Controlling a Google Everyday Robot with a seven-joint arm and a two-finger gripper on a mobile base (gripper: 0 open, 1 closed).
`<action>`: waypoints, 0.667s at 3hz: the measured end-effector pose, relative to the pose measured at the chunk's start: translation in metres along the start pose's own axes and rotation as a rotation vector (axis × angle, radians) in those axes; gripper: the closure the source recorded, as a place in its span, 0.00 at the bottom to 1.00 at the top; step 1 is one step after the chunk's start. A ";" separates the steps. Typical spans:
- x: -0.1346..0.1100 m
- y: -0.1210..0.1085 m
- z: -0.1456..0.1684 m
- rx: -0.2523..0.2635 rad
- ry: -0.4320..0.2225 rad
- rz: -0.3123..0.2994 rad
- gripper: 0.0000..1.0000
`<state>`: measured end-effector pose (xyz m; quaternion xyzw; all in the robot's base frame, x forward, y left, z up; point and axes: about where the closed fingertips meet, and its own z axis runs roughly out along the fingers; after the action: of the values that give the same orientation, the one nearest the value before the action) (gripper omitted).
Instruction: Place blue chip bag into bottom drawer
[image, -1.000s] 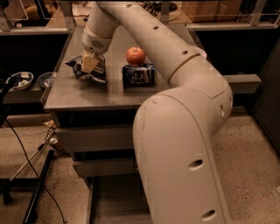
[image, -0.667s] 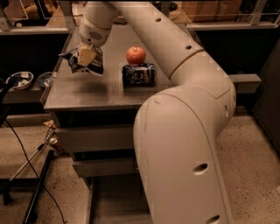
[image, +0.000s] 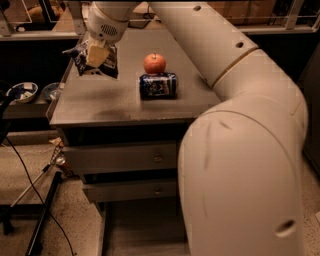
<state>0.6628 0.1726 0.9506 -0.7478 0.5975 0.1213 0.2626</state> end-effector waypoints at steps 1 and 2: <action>-0.009 0.031 -0.019 0.049 0.016 -0.005 1.00; -0.003 0.049 -0.003 0.014 0.045 -0.012 1.00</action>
Offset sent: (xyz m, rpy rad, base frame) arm -0.0344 -0.0079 0.0128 -0.0032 -0.0463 -0.0239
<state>0.6145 0.1663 0.9426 -0.7522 0.5994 0.0988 0.2551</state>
